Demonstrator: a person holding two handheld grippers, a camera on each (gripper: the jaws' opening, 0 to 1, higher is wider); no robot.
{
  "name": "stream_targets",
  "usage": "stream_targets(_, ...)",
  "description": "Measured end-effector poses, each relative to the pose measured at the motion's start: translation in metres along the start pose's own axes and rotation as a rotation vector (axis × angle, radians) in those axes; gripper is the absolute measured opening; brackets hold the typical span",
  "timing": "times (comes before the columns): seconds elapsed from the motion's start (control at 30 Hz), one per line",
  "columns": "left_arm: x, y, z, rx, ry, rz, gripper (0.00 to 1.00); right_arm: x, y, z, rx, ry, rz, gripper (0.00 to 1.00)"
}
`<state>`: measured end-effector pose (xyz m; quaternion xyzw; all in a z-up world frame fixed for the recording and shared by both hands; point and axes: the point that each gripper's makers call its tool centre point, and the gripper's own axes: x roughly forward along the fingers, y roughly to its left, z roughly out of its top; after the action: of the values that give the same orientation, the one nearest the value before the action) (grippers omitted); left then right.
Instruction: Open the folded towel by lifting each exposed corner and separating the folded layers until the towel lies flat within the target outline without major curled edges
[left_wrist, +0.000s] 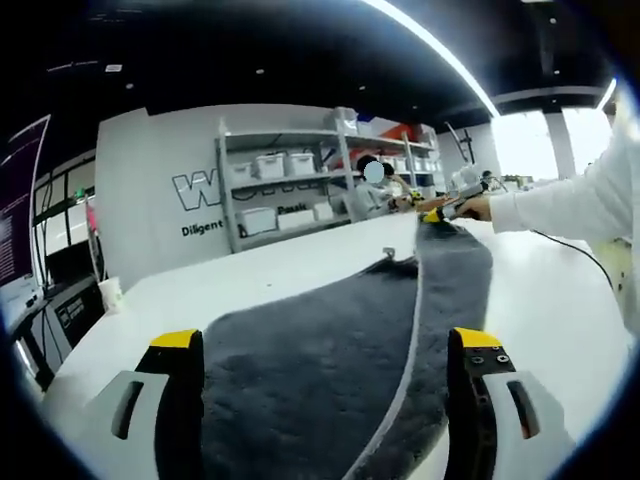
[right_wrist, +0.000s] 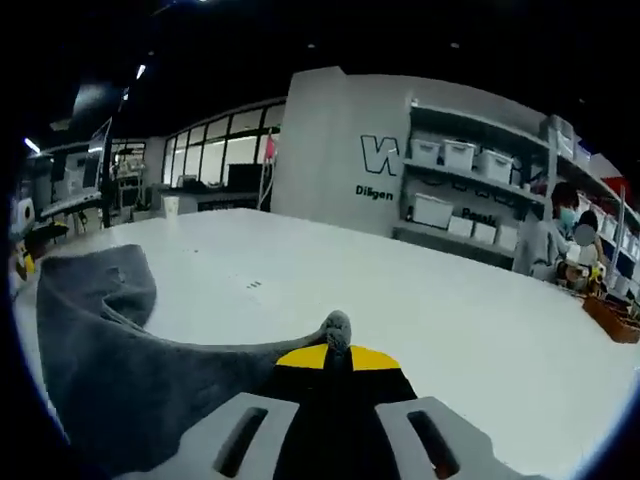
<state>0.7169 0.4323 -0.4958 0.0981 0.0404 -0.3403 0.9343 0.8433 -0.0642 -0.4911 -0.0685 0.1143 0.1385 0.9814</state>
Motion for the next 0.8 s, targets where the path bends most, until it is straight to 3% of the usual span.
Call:
stream_targets(0.2,-0.001,0.000,0.001,0.001,-0.002,0.003,1.00,-0.048,0.008,0.015,0.073,-0.110,0.077,0.00)
stream_targets(0.33,-0.001,0.000,0.001,-0.003,-0.004,0.004,1.00,-0.090,0.024,0.017,0.086,-0.178,0.181,0.00)
stream_targets(0.53,-0.001,0.000,0.001,-0.018,-0.013,0.001,1.00,-0.147,0.044,-0.001,0.095,-0.199,0.288,0.00)
stream_targets(0.8,-0.001,-0.003,0.002,-0.017,-0.018,-0.006,1.00,-0.201,0.046,-0.034,0.092,-0.164,0.316,0.00)
